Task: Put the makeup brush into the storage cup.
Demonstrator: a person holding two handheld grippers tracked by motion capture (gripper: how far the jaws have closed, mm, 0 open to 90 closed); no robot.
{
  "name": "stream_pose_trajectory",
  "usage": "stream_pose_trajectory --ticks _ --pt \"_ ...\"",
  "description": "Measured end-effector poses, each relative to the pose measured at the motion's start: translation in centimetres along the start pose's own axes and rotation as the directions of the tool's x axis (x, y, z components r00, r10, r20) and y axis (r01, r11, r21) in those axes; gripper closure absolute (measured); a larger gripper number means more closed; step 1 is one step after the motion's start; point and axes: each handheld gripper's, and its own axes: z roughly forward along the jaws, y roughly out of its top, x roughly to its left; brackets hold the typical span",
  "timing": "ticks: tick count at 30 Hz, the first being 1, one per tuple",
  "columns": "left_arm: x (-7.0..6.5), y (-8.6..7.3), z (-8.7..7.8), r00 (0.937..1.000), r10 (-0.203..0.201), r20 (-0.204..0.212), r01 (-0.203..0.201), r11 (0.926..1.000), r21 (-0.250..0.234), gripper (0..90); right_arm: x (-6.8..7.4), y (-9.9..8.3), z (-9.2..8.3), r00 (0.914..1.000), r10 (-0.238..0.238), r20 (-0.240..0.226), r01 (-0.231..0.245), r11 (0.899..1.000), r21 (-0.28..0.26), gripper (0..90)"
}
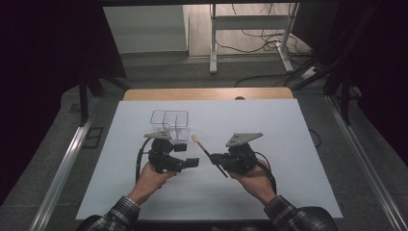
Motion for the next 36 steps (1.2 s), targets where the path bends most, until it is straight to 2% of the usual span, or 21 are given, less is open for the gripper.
stream_pose_trajectory --ticks 8,10,13,17,18,19,20,21,23,26,28,35,36 --pt "0.0 0.0 0.1 0.9990 -0.015 0.041 0.016 0.9998 -0.008 0.0 0.8 0.1 0.7 0.9997 -0.009 -0.023 0.009 1.000 -0.007 83.5" --pt "-0.1 0.0 0.2 0.9990 -0.009 0.044 0.009 0.9999 -0.004 0.4 1.1 0.1 0.8 0.9995 -0.011 -0.030 0.011 1.000 -0.010 83.4" --pt "-0.2 0.0 0.1 0.9990 -0.006 0.045 0.007 1.0000 -0.007 5.6 1.5 0.2 1.1 0.9990 -0.017 -0.041 0.017 1.000 -0.014 83.4" --pt "-0.2 0.0 -0.2 0.9984 -0.007 0.056 0.008 0.9999 -0.011 18.2 1.7 0.2 1.3 0.9986 -0.021 -0.048 0.020 1.000 -0.014 83.5" --pt "-0.2 0.0 -0.2 0.9977 -0.010 0.067 0.011 0.9999 -0.011 18.2 1.7 0.2 1.3 0.9986 -0.021 -0.048 0.020 1.000 -0.014 83.5" --pt "-0.1 -0.1 -0.3 0.9961 -0.020 0.086 0.021 0.9997 -0.012 27.9 1.8 0.2 1.3 0.9984 -0.022 -0.051 0.021 1.000 -0.018 83.5" --pt "-0.1 -0.1 -0.3 0.9961 -0.020 0.086 0.021 0.9997 -0.012 30.5 1.8 0.2 1.3 0.9984 -0.022 -0.051 0.021 1.000 -0.018 83.5" --pt "0.0 -0.1 -0.3 0.9940 -0.029 0.105 0.031 0.9994 -0.013 30.5 1.8 0.2 1.3 0.9984 -0.023 -0.052 0.022 1.000 -0.018 83.5" --pt "0.0 -0.2 -0.3 0.9915 -0.045 0.122 0.047 0.9987 -0.017 41.1 2.0 0.2 1.4 0.9981 -0.025 -0.056 0.024 1.000 -0.020 83.5" --pt "0.1 -0.2 -0.3 0.9892 -0.052 0.137 0.056 0.9982 -0.023 47.4 2.0 0.2 1.5 0.9980 -0.025 -0.057 0.024 1.000 -0.019 83.5" --pt "0.2 -0.3 -0.3 0.9838 -0.071 0.165 0.078 0.9965 -0.032 55.1 2.1 0.2 1.6 0.9978 -0.028 -0.060 0.027 1.000 -0.015 83.5" --pt "0.6 -0.6 -0.3 0.9789 -0.101 0.178 0.109 0.9934 -0.035 76.4 2.1 0.1 1.6 0.9977 -0.028 -0.062 0.027 1.000 -0.013 83.4" --pt "0.7 -0.6 -0.4 0.9777 -0.105 0.182 0.114 0.9928 -0.038 76.4 2.1 0.1 1.7 0.9976 -0.028 -0.064 0.027 1.000 -0.013 83.4"
